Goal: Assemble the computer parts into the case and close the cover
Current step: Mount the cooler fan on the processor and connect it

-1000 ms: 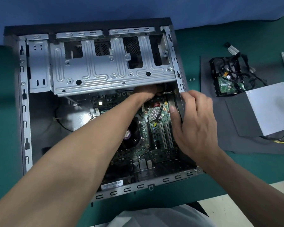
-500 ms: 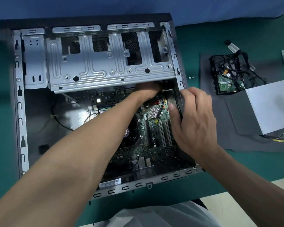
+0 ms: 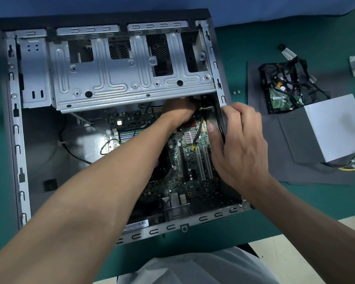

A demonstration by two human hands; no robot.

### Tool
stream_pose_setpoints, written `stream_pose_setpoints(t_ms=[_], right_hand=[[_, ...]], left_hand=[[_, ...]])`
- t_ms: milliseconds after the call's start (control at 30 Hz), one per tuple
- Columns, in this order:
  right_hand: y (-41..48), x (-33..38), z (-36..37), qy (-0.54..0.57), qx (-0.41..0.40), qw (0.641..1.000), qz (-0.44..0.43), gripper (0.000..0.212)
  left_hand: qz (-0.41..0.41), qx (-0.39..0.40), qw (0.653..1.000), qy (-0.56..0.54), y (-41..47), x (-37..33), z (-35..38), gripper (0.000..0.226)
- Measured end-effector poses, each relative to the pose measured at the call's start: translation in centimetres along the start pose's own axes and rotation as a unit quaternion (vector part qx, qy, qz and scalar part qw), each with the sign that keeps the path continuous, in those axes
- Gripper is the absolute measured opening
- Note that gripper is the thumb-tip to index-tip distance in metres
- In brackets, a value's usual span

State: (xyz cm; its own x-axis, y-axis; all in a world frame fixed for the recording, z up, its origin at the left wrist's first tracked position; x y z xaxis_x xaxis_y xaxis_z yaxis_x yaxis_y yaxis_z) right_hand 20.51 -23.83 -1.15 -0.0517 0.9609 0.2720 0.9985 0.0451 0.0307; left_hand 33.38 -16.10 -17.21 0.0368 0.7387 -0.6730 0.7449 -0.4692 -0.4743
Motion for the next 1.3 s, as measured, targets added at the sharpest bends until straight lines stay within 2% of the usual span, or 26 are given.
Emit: stream_pose_setpoints(t_ms=[67,167,267,567,700,833,1067,1300], right_hand=[[0.0,0.0,0.0,-0.003,-0.003,1.0,0.001,0.038],[0.1,0.0,-0.1,-0.008,-0.004,1.0,0.002,0.038],[0.1,0.0,-0.1,-0.009,-0.004,1.0,0.002,0.037],[0.1,0.1,0.0,-0.014,0.002,1.0,0.005,0.036],[0.2,0.0,0.0,-0.01,0.002,1.0,0.007,0.036],[0.2,0.0,0.0,-0.009,0.002,1.0,0.009,0.037],[0.2,-0.1,0.1,-0.007,0.001,1.0,0.01,0.037],[0.2,-0.1,0.1,-0.007,0.005,1.0,0.012,0.037]], left_hand=[[-0.013,0.002,0.999,0.03,-0.1,0.0,-0.1,0.036],[-0.023,-0.008,1.0,0.011,-0.2,-0.1,-0.2,0.042],[-0.042,-0.009,0.999,-0.016,-0.3,0.3,-0.2,0.04],[-0.036,-0.008,0.997,0.061,-1.2,-1.0,-0.2,0.016],[-0.025,-0.005,0.999,0.037,-1.1,-0.8,0.0,0.02],[-0.021,-0.009,1.0,0.002,-1.0,-0.4,-0.1,0.008],[-0.01,-0.015,1.0,0.006,-1.0,-0.7,-0.2,0.019],[-0.02,-0.012,1.0,0.02,-1.3,-1.2,-0.4,0.018]])
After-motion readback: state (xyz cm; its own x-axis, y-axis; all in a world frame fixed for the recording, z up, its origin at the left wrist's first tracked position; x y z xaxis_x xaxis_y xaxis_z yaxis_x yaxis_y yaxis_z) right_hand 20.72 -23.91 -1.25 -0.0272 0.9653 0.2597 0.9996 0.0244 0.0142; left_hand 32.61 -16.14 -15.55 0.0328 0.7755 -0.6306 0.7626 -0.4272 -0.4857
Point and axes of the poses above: each hand's wrist, its own y-axis towards the middle knuckle, its own z-axis out of the palm, x = y × z, the point moved 7 cm from there along y, towards the middle knuckle, and after that the axes turned 14 degrees about x, right-handed, at the moved point
